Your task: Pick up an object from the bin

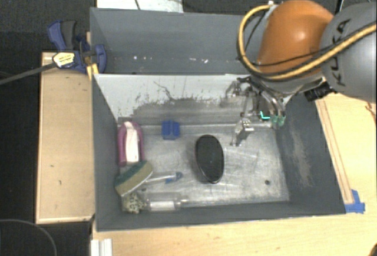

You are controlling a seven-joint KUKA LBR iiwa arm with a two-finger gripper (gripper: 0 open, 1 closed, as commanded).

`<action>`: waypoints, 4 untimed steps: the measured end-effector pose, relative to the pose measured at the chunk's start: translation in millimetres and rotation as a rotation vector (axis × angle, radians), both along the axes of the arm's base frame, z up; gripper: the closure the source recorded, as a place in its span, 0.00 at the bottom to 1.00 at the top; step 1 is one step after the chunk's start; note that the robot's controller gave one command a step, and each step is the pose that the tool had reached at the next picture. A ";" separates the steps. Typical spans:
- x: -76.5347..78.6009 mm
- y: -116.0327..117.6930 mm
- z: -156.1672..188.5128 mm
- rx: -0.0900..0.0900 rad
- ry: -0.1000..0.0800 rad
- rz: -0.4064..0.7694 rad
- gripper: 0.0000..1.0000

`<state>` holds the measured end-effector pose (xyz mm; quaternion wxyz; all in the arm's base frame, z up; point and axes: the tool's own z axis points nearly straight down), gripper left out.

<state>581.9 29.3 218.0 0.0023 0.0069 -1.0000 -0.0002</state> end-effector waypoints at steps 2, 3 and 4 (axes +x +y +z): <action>9.4 13.9 -119.2 0.004 -0.001 -0.039 0.00; 9.5 12.5 -119.9 0.004 0.001 -0.042 1.00; 12.2 25.6 -18.0 0.001 -0.016 -0.013 1.00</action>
Offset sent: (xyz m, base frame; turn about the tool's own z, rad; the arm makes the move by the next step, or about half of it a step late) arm 0.0023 0.0252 -0.1181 -0.0229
